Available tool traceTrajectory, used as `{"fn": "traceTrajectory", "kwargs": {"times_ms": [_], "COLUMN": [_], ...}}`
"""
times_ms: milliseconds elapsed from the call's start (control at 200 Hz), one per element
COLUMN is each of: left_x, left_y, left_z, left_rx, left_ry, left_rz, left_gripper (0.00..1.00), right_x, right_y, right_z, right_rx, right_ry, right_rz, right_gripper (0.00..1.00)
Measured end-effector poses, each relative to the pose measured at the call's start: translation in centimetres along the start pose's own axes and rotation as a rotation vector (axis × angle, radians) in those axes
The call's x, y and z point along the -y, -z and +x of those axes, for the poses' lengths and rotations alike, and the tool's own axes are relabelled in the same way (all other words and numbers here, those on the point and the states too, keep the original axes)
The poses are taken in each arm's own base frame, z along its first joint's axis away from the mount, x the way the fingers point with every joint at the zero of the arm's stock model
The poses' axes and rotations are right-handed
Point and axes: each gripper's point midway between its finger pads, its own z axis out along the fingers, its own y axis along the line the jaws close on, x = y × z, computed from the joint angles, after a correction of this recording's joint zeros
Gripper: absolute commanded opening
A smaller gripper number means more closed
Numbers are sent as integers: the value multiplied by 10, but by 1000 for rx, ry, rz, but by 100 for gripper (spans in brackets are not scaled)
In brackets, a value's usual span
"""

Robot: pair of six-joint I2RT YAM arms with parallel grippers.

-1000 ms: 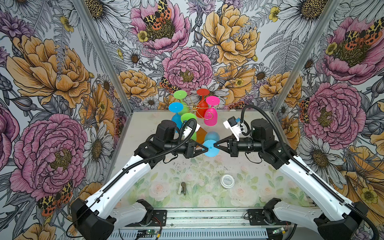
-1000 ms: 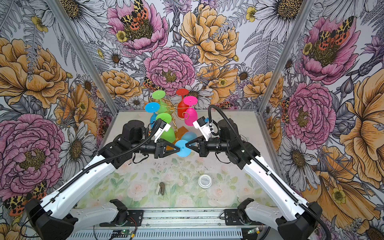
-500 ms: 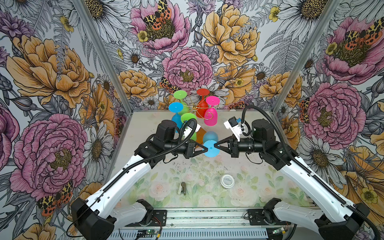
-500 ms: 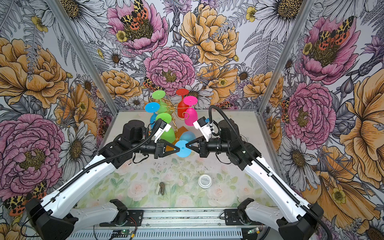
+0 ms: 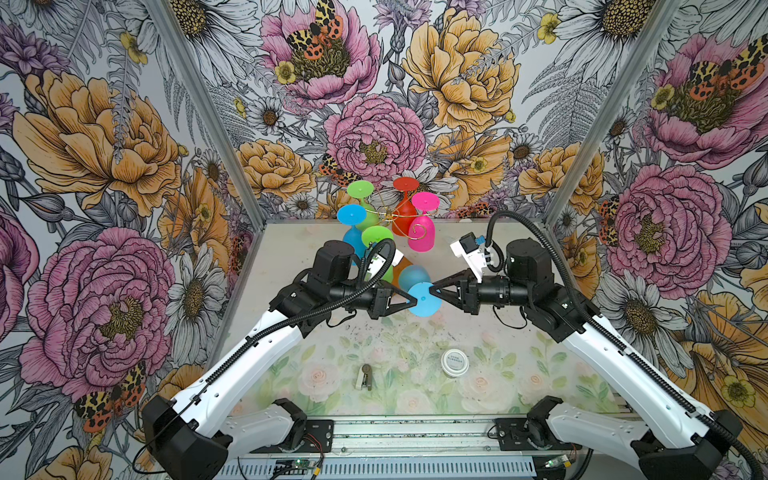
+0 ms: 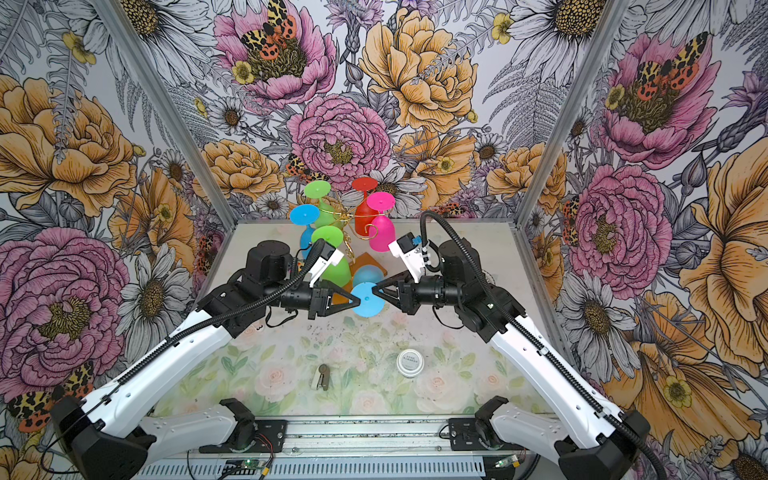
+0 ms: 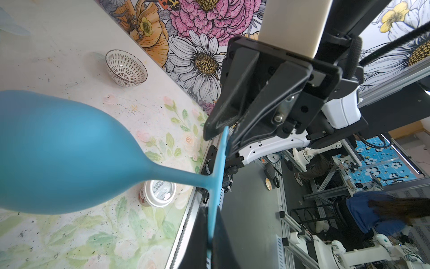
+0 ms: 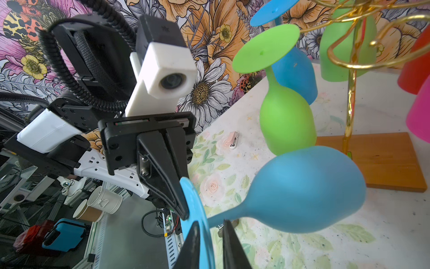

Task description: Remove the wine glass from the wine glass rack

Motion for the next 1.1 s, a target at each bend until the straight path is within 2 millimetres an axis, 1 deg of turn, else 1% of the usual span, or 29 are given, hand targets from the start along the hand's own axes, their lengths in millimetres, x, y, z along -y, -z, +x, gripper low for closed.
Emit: {"fn": "traceTrajectory", "kwargs": {"times_ms": [145, 220, 285, 425, 545, 711, 876, 1001, 1101], "left_x": [1, 1, 1, 8, 13, 13, 4, -5, -9], "left_y": [-1, -1, -2, -4, -5, -7, -12, -17, -22], "left_z": [1, 1, 2, 9, 16, 26, 35, 43, 51], "left_rx": [-5, -5, -6, -15, -20, -23, -37, -53, -72], "left_ry": [-5, -8, -16, -56, -107, -180, -219, -254, -312], "left_rz": [2, 2, 0, 3, -1, -30, -75, -122, -157], "left_gripper": [0, 0, 0, 0, 0, 0, 0, 0, 0], "right_x": [-5, -6, -1, 24, 45, 82, 114, 128, 135], "right_y": [10, 15, 20, 32, 41, 47, 45, 46, 47], "right_z": [-6, -9, -13, -23, -25, -13, 3, 14, 19], "right_rx": [37, 59, 81, 132, 160, 113, 18, -36, -58], "right_ry": [13, 12, -12, -104, -185, -311, -403, -448, -466], "right_rz": [21, 36, 61, 150, 228, 374, 510, 564, 594], "right_gripper": [40, 44, 46, 47, 48, 50, 53, 54, 54]}}
